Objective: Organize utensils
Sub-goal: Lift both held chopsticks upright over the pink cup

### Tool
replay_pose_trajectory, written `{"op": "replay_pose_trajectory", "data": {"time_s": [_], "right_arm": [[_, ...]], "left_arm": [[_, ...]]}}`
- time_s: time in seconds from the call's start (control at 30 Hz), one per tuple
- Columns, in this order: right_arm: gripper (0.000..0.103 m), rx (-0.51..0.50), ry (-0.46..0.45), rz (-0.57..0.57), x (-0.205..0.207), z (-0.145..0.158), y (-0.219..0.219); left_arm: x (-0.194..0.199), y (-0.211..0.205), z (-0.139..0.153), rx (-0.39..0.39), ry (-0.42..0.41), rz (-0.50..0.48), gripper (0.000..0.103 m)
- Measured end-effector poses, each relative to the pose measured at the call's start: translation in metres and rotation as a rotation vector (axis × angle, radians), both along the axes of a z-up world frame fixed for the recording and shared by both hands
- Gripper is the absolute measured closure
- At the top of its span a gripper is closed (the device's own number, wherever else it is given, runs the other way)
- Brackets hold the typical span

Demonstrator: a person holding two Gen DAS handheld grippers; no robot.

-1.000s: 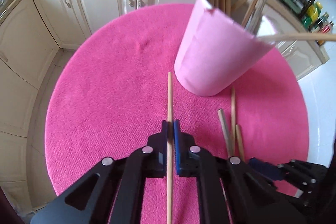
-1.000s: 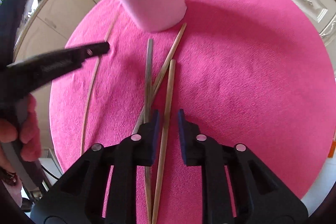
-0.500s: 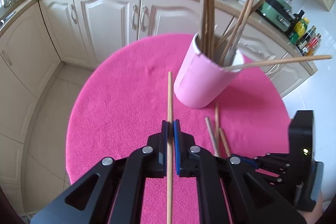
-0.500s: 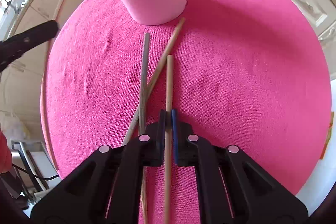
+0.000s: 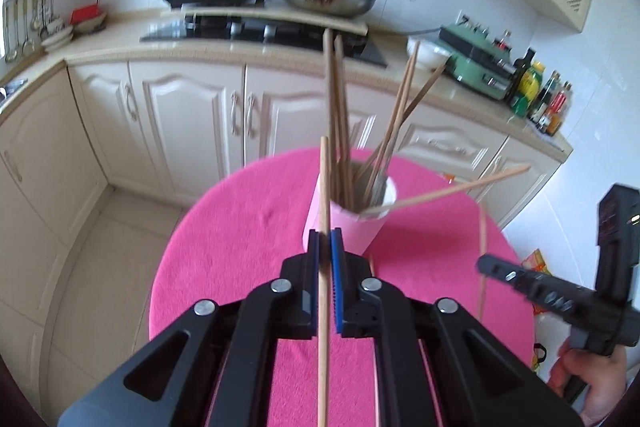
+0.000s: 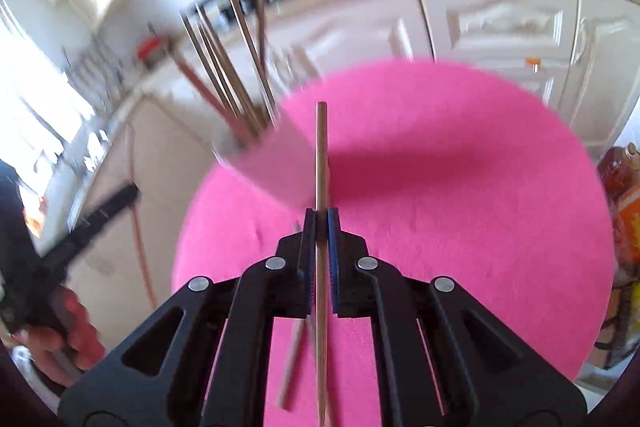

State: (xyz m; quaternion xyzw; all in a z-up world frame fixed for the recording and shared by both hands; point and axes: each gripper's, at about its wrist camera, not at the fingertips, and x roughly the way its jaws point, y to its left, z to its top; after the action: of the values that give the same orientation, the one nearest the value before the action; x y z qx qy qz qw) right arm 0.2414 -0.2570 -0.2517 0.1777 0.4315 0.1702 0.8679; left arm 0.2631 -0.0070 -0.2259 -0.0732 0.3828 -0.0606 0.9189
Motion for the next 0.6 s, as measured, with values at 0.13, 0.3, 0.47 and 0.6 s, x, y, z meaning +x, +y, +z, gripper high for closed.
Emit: {"op": "replay_pose_trajectory", "data": {"time_s": [0.13,0.3,0.47,0.6], "right_arm": [[0.097,0.062,-0.13,-0.044,-0.008,0.035,-0.011],[0.097,0.103,-0.288,-0.092,-0.002,0.074,-0.012],[0.097,0.166,-0.411,-0.065,0.003,0.109,-0.012],[0.097,0.2,-0.482,-0.027,0.01,0.129,0.002]], "left_arm": [[0.002,-0.006,0.019,0.004,-0.054,-0.011,0.097],[0.005,-0.011,0.042,0.002,-0.115,-0.02,0.097],[0.012,-0.014,0.062,-0.008,-0.172,-0.012,0.097],[0.021,-0.01,0.078,-0.022,-0.229,0.001,0.097]]}}
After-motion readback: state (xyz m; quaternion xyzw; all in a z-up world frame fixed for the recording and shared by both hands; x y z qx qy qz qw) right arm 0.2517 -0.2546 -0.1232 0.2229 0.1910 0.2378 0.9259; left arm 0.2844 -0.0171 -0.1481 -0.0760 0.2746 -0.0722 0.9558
